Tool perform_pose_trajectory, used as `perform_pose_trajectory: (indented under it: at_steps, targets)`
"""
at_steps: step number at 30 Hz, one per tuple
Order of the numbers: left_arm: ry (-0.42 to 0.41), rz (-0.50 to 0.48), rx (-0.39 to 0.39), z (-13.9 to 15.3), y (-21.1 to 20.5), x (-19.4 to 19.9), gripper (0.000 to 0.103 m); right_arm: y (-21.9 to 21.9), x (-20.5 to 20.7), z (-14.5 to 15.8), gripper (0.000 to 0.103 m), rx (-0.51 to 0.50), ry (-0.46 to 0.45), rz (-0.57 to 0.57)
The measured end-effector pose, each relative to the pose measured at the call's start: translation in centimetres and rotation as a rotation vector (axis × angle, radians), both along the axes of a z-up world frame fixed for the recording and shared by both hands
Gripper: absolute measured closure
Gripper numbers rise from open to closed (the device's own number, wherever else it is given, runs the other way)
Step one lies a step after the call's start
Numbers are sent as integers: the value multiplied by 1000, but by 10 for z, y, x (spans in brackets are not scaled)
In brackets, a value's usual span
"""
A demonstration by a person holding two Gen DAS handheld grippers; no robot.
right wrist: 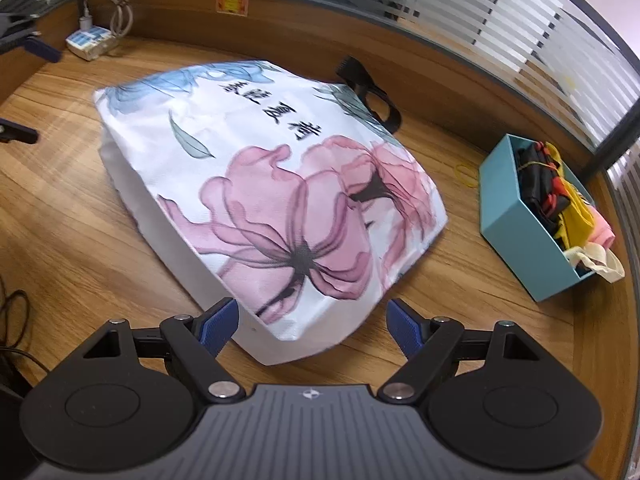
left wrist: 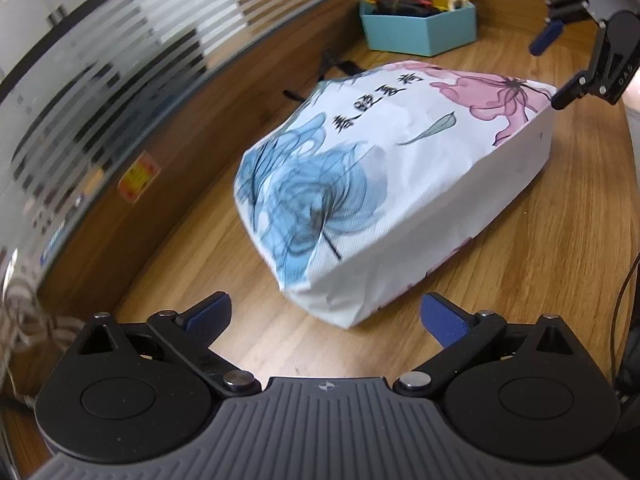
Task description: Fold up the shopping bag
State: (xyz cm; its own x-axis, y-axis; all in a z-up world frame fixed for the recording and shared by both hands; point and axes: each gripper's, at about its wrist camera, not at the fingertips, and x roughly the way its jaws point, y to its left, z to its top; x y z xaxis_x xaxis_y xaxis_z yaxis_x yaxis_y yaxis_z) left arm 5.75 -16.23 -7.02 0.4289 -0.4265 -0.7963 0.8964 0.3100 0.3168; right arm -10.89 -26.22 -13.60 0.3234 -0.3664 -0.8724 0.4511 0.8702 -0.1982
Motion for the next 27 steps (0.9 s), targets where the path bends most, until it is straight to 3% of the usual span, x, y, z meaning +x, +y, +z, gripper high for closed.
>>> perform_pose_trajectory:
  at_steps: [5, 19, 27]
  targets:
    - [-40, -127, 67, -8, -19, 3, 20, 6, 10, 3, 17, -9, 15, 67]
    - [-237, -415, 195, -28, -58, -15, 22, 8, 30, 1, 20, -49, 99, 206]
    - [-344, -540, 331, -58, -61, -17, 43, 7, 32, -9, 30, -48, 147, 253]
